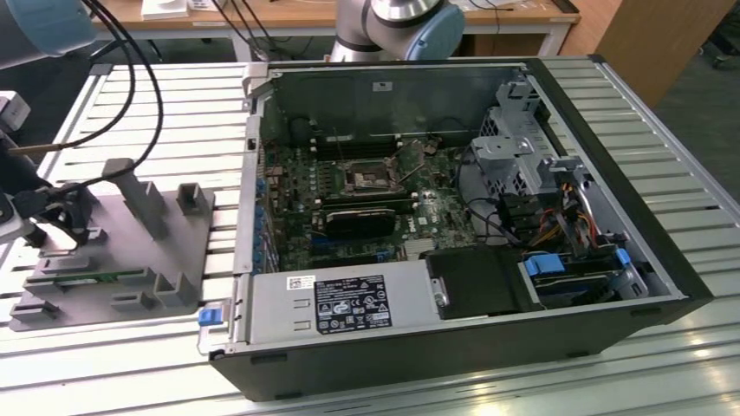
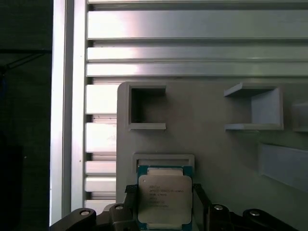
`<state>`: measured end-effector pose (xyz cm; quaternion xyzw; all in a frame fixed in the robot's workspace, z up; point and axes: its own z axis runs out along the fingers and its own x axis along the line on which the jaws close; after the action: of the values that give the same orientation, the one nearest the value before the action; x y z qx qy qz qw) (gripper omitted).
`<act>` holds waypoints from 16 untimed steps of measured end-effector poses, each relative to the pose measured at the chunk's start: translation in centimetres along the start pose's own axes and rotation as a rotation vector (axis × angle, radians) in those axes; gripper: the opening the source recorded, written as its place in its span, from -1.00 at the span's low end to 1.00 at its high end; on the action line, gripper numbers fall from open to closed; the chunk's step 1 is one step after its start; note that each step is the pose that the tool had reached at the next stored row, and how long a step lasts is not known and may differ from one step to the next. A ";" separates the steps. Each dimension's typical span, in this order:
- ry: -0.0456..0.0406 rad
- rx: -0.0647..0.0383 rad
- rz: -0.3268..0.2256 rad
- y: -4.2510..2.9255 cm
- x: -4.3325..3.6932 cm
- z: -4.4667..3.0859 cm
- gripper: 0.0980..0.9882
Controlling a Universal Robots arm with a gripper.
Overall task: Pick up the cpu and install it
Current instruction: 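Pick up the cpu and move it towards the insertion slot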
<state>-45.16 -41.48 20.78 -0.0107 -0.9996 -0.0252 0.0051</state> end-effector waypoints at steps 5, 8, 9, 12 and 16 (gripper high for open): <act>-0.0001 0.000 0.000 0.03 0.00 -0.63 0.00; -0.0001 0.000 0.000 0.05 0.01 -0.93 0.00; -0.0001 0.000 0.000 0.05 0.01 -1.03 0.00; -0.0001 0.000 0.000 0.07 0.01 -1.31 0.00; -0.0001 0.000 0.000 0.09 0.02 -1.75 0.00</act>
<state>-45.16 -41.48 22.53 -0.0107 -0.9996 -0.0252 0.0051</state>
